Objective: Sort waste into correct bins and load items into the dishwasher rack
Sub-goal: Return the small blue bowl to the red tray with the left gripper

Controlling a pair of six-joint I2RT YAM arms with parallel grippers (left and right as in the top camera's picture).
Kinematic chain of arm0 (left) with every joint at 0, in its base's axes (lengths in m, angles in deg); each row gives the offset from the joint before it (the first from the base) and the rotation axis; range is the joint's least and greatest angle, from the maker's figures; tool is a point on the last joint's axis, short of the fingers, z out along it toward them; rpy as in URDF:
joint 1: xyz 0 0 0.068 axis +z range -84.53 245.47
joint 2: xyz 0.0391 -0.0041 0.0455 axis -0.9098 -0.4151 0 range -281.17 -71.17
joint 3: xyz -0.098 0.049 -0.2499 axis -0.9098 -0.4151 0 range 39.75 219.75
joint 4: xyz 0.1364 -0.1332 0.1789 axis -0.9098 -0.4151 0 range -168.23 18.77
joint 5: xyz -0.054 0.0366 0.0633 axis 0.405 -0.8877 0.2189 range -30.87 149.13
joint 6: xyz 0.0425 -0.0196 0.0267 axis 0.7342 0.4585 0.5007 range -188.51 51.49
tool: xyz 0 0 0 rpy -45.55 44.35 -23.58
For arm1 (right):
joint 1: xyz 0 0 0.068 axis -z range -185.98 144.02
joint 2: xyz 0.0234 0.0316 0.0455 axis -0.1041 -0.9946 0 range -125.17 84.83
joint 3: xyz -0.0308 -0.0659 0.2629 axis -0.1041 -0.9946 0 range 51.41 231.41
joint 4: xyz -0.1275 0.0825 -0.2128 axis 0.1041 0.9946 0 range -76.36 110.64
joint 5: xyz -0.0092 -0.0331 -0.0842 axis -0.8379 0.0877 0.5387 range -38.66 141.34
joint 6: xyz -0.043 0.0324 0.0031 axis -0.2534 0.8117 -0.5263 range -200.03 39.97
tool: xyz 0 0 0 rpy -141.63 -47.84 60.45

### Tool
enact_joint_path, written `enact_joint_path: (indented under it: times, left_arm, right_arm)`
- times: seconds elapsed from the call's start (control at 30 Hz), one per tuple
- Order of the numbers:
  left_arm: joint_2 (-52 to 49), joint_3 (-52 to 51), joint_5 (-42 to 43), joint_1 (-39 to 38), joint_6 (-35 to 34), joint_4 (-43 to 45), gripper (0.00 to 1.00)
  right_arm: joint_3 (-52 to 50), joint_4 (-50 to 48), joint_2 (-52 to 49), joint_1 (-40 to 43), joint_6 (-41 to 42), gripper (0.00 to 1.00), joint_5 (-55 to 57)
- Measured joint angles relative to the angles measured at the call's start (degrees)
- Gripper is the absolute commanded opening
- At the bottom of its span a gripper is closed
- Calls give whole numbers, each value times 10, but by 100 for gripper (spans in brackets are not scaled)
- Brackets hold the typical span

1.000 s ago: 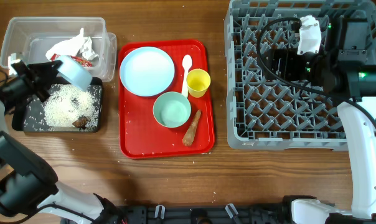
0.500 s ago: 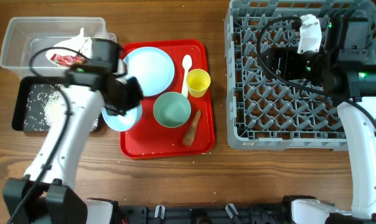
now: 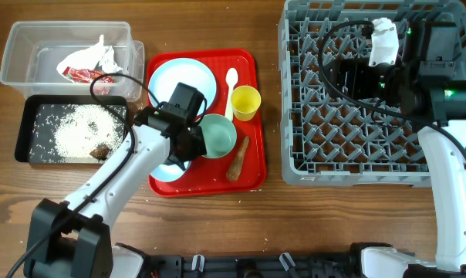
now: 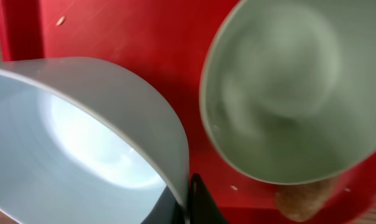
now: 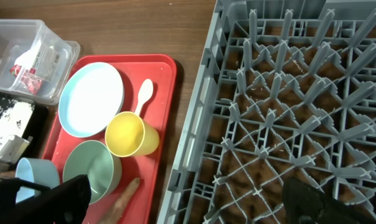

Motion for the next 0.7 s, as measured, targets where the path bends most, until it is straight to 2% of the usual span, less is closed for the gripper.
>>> enact_joint_path:
  times: [0.07, 0.1, 0.27, 0.37, 0.53, 0.7]
  left_arm:
    - [-1, -9, -9, 0, -7, 5, 52]
    - [-1, -9, -13, 0, -9, 10, 62]
    - [-2, 2, -38, -1, 25, -1, 64]
    - [-4, 70, -44, -25, 75, -3, 65]
    - [-13, 109, -47, -163, 162, 15, 63]
    - [-110, 109, -47, -221, 181, 29, 62]
  right_arm:
    - [0, 0, 0, 0, 0, 100, 0]
    - [0, 0, 0, 0, 0, 100, 0]
    - [0, -1, 0, 0, 0, 100, 0]
    - [0, -1, 0, 0, 0, 100, 0]
    - [0, 1, 0, 0, 0, 100, 0]
    - [0, 2, 0, 0, 0, 100, 0]
